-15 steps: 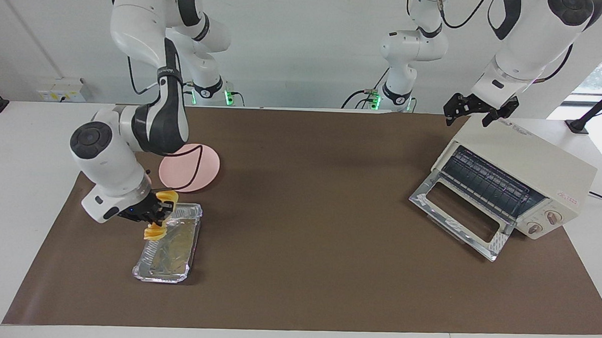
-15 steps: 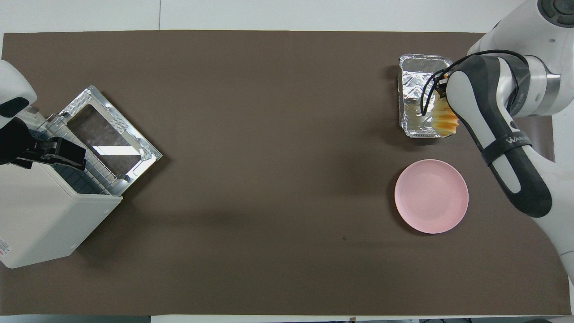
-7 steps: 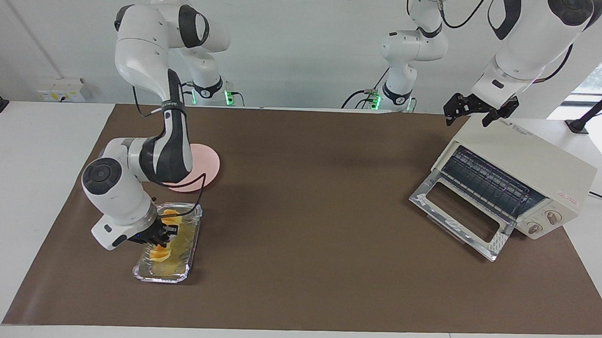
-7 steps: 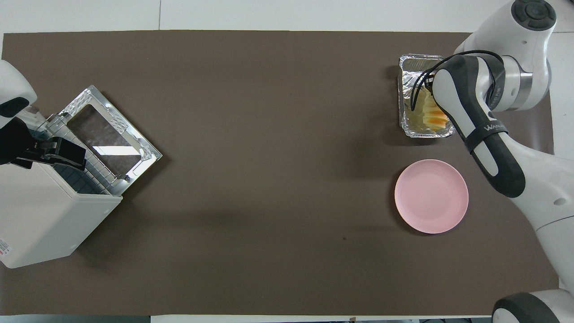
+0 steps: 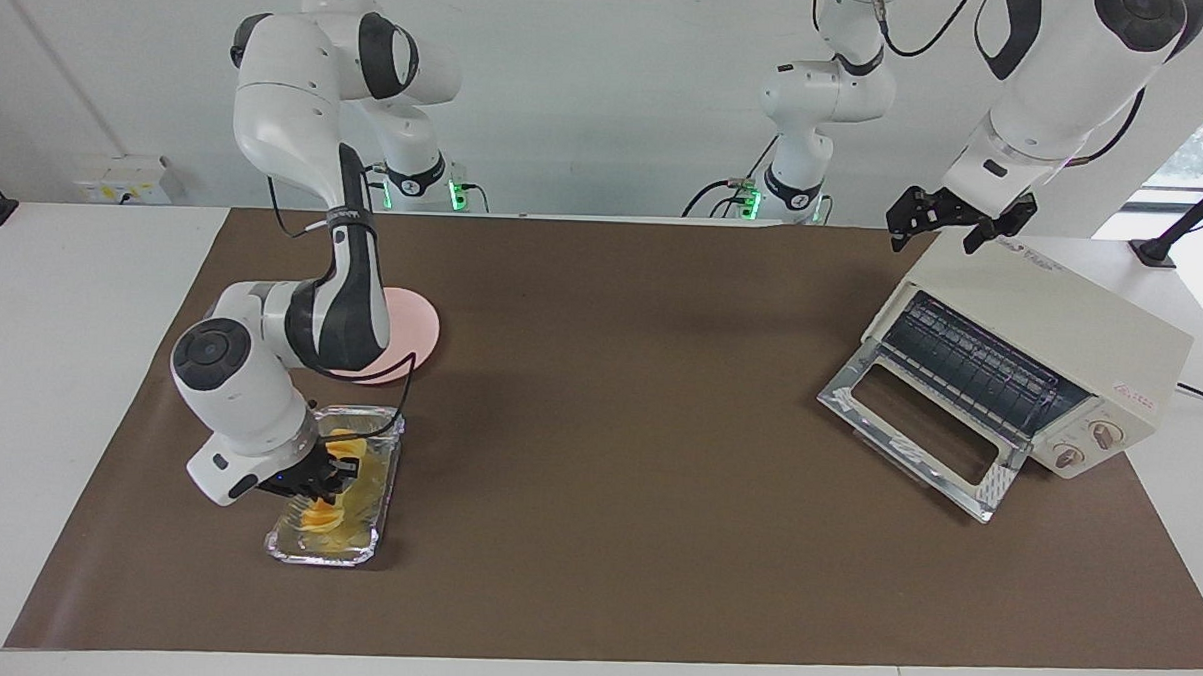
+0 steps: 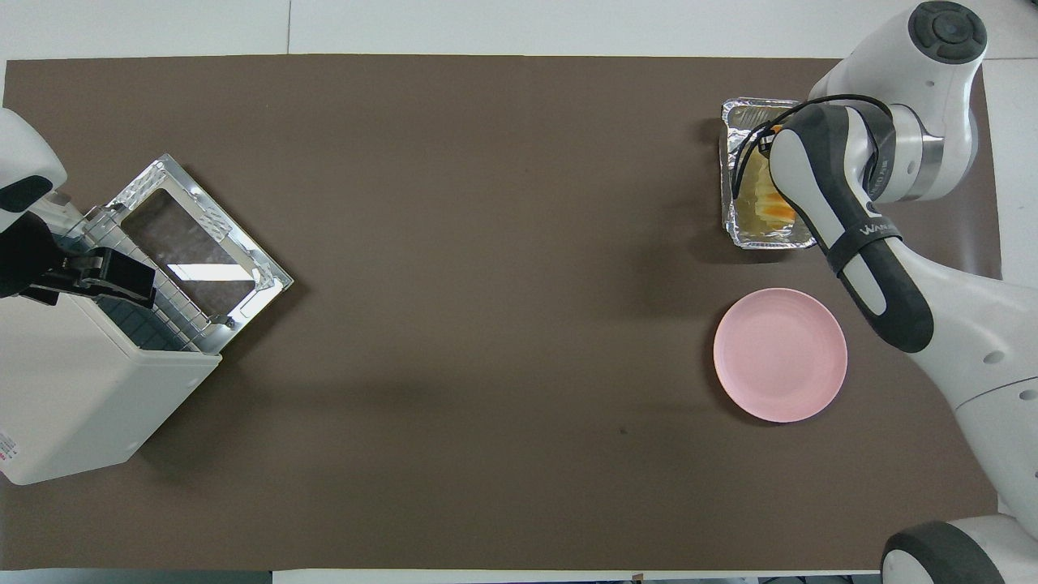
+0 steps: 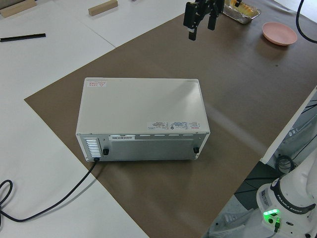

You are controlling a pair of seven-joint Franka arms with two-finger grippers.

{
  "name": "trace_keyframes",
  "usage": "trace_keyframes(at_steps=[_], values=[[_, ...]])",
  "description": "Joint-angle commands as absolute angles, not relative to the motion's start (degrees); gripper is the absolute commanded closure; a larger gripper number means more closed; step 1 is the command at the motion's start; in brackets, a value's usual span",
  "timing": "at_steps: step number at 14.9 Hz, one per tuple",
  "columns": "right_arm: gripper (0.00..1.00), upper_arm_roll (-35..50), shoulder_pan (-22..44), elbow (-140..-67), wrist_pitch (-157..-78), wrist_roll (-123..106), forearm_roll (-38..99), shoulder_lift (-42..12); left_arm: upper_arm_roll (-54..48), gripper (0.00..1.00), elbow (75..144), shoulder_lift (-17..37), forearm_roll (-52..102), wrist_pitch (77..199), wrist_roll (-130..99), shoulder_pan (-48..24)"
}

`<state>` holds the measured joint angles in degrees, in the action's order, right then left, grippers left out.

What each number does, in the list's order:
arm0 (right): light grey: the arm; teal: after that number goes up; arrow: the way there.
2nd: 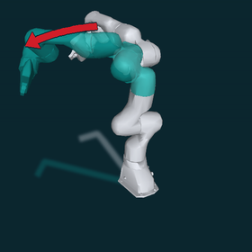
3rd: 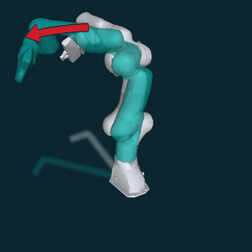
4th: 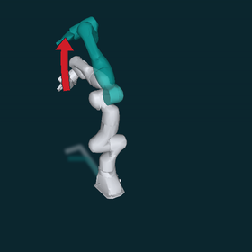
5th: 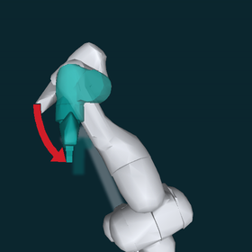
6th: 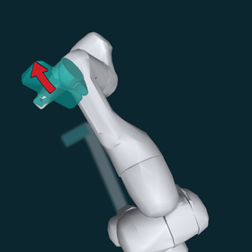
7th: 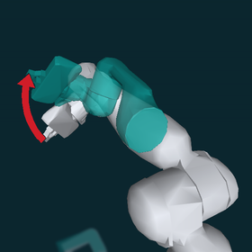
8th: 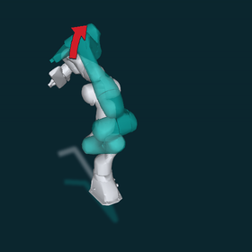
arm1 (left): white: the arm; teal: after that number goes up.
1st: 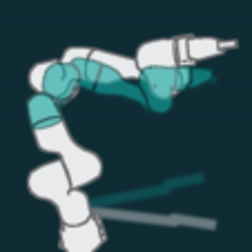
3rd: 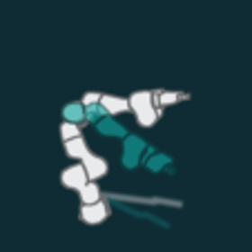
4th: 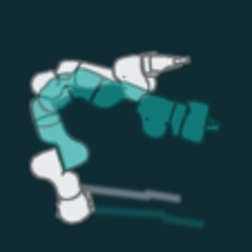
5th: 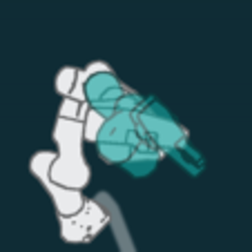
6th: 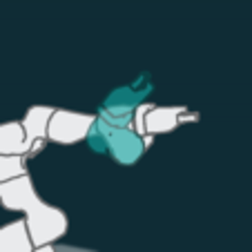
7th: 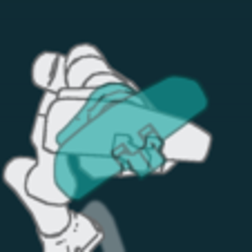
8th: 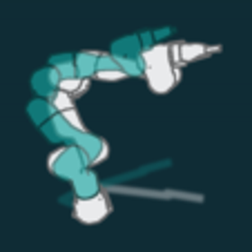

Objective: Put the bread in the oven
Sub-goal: 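Carry the bread to the foil tray and lower it inside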

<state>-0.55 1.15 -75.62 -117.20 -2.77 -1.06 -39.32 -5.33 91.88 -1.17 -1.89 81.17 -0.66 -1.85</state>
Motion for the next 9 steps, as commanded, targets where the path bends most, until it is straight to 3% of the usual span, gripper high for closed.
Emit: trace_keyframes(at_steps=[1,2,3,9], values=[[1.00,-0.35,1.32,-74.18,-117.33,-0.36,-0.35,-40.08,-5.45,0.00,93.51,-2.81,-1.05,81.21,-0.09,-1.23],[0.37,-0.35,1.67,-74.27,-117.33,-0.18,-0.26,-39.99,-5.45,0.00,93.43,-2.81,-1.05,81.21,-0.09,-1.23],[0.00,-0.35,1.58,-74.35,-117.16,-0.18,-0.26,-39.99,-5.45,0.00,93.43,-2.81,-1.05,81.21,-0.09,-1.23],[0.00,-0.35,1.15,-74.36,-113.92,-0.35,-0.79,-38.06,-5.45,0.00,93.43,-2.81,-1.05,81.21,-0.09,-1.23]])
